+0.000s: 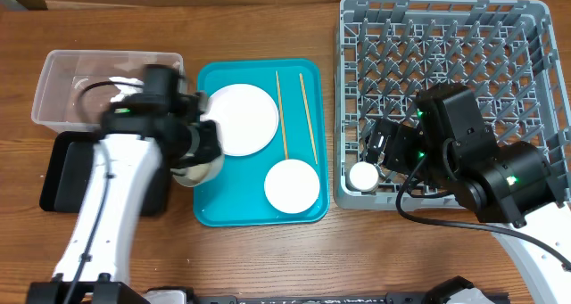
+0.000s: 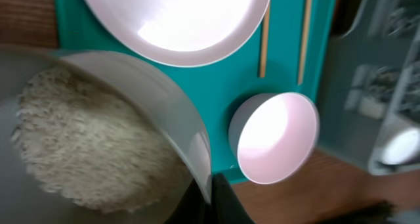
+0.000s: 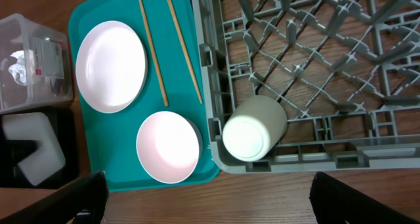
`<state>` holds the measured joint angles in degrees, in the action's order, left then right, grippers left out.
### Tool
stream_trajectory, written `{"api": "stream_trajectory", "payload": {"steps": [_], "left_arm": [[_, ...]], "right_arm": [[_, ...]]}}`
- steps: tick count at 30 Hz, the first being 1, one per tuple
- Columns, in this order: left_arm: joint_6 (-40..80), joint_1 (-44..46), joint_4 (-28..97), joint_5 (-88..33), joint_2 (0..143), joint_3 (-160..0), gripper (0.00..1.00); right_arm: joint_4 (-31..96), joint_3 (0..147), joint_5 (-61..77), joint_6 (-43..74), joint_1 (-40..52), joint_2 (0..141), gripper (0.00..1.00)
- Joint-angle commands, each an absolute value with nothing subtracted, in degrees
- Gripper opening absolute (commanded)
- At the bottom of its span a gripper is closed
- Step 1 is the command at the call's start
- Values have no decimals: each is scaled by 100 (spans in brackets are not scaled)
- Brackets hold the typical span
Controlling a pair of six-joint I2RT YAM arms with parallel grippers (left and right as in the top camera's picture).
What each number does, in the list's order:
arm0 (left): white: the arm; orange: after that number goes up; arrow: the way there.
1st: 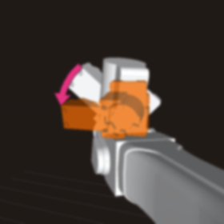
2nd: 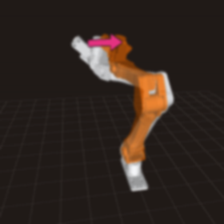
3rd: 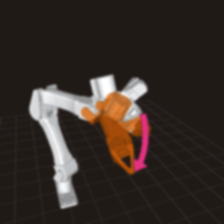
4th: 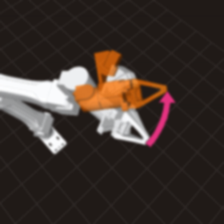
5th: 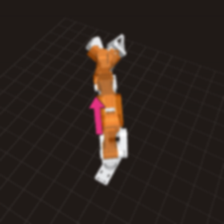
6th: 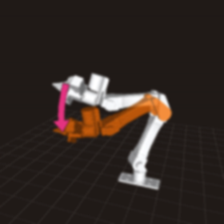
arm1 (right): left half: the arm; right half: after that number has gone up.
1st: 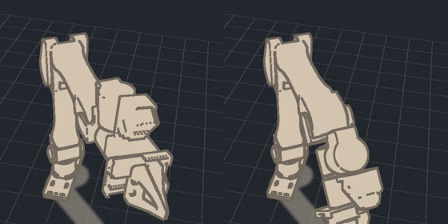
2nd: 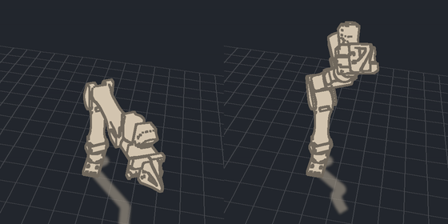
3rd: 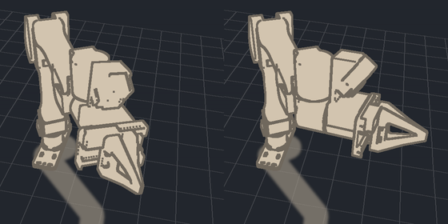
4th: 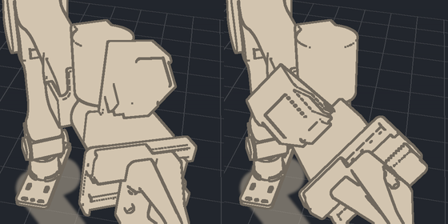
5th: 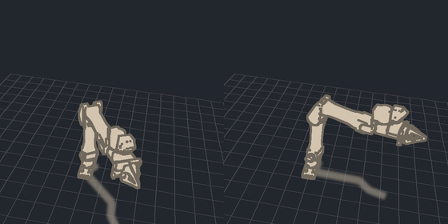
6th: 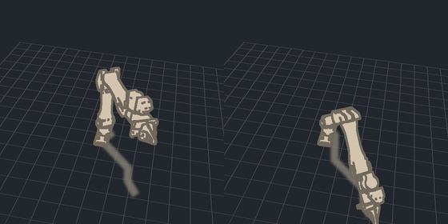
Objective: Sort waste into correct bins and load items into the dishwasher
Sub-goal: 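Tip the rice bowl over the black tray with the left gripper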
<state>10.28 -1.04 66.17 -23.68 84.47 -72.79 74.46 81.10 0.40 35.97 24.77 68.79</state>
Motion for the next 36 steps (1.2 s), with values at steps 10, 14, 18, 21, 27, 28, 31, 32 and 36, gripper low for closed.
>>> {"api": "stream_trajectory", "payload": {"steps": [10,14,18,21,27,28,31,32,36], "left_arm": [[-1850,-4613,5677,-8324,9310,-5843,4],[-1966,-4831,5671,-8718,9808,-5843,4],[-1970,-4838,5581,-9065,9898,-5846,4],[-2021,-4842,5505,-9021,9900,-5843,4],[-1723,-4849,5221,-8567,9900,-5843,4],[-1476,-4849,5229,-8495,9900,-5843,4],[-1728,-4847,5284,-8442,9889,-5843,4],[-1437,-4847,5306,-8401,9889,-5843,4],[-1822,-4790,5640,-9035,9883,-5846,4]], "right_arm": [[7338,8176,-36,3562,2475,6849,100],[7317,8176,-34,3562,2475,6849,100],[7319,8176,-34,3559,2475,6849,100],[7293,8176,-34,3562,2475,6849,100],[7255,8176,-34,3562,2475,6849,100],[7253,8176,-34,3562,2475,6849,100],[7251,8176,-34,3562,2475,6849,100],[7253,8176,-34,3562,2475,6849,100],[7251,8176,-34,3562,2475,6849,100]]}}
